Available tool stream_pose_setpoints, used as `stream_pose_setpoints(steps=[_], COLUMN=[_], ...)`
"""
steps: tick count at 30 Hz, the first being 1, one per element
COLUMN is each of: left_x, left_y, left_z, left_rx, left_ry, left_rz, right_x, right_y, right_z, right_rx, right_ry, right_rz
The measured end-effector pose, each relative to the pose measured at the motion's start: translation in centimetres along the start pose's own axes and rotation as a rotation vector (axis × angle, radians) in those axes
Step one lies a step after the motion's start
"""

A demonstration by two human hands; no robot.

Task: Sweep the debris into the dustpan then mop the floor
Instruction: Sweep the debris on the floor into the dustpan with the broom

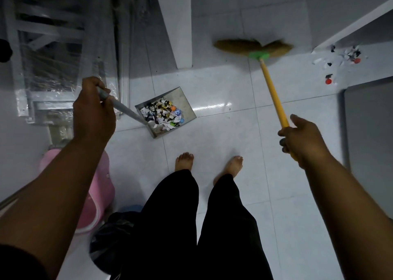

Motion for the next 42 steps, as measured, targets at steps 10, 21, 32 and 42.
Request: stream_pose_setpoints(steps=[10,21,32,42], left_x=[-1.0,-1.3,-1.9,-2.5], left_y=[0.2,0.6,2.0,1.8], left_z=[0.6,0.1,0.3,-1.0], left_rx=[0.0,-0.026,-0.081,-0.075], left_ry=[-0.018,0.001,0.006,0.048], left_rz=[-0.002,-0.004,0.017,0.017], right_x=[6.6,7.5,11.4,8.3], right_y=[14.1,17.9,20.6,20.1], right_z=[-1.7,-8.1,-1.0,-9.2], right_rx=[-0.346,-0.109,-0.355,-0.446], right_ry=[-0.044,-0.173,-0.199,-0.525], right_rz=[0.258,0.264,0.436,0.289])
Point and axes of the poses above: each hand's wrist, its own y-axis away from the middle knuckle, its own z-axis out of the palm, x = y × z, the point moved 1 cm from there along -y, towards the middle knuckle
